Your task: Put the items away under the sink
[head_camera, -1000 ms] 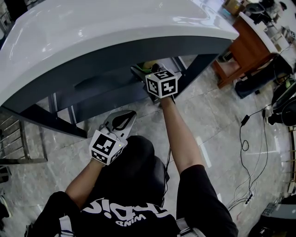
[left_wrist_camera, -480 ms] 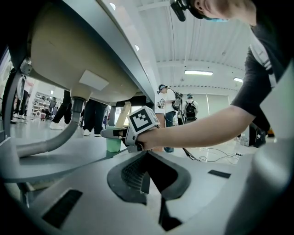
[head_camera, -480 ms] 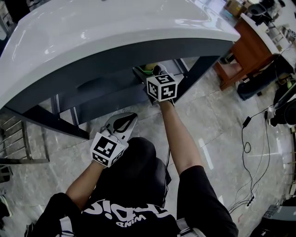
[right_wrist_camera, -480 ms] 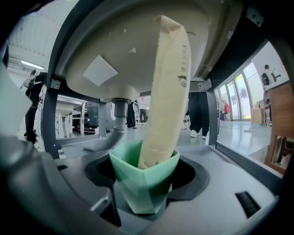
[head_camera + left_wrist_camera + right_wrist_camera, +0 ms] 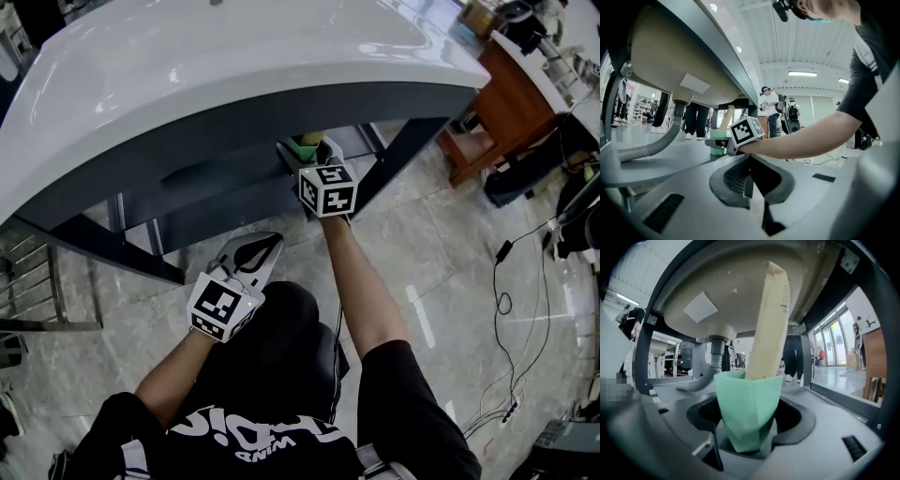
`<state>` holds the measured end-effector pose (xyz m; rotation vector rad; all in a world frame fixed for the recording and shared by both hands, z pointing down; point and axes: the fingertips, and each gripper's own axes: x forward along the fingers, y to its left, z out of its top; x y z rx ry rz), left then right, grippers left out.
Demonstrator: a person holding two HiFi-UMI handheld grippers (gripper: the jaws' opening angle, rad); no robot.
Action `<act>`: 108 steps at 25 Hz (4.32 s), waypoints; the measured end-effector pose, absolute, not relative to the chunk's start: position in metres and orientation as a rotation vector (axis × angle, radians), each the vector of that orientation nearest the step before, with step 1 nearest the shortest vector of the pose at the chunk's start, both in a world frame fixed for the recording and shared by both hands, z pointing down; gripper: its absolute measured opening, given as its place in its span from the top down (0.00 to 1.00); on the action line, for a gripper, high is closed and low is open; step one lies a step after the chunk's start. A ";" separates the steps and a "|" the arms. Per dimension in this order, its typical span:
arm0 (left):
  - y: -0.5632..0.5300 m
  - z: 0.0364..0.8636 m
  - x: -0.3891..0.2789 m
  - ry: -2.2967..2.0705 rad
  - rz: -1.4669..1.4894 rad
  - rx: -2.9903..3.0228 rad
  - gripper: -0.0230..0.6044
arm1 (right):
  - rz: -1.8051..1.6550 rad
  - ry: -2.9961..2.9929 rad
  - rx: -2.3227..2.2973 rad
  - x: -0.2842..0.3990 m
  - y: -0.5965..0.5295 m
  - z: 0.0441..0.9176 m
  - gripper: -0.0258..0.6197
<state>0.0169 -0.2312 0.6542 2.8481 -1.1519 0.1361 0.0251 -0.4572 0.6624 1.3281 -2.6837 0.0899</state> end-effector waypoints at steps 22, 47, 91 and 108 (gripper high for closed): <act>-0.227 0.656 0.014 -1.135 0.137 2.864 0.94 | 0.066 -2.769 1.406 0.056 -0.381 0.645 0.34; -0.212 0.618 0.023 -1.034 0.124 2.829 0.94 | 0.083 -2.760 1.491 0.081 -0.222 0.598 0.93; -0.196 0.105 0.026 -1.040 0.117 2.844 0.94 | 0.216 -2.830 1.353 0.112 -0.175 0.121 0.93; -0.175 0.103 0.034 -1.156 0.123 2.829 0.94 | 0.205 -2.868 1.323 0.124 -0.166 0.119 0.93</act>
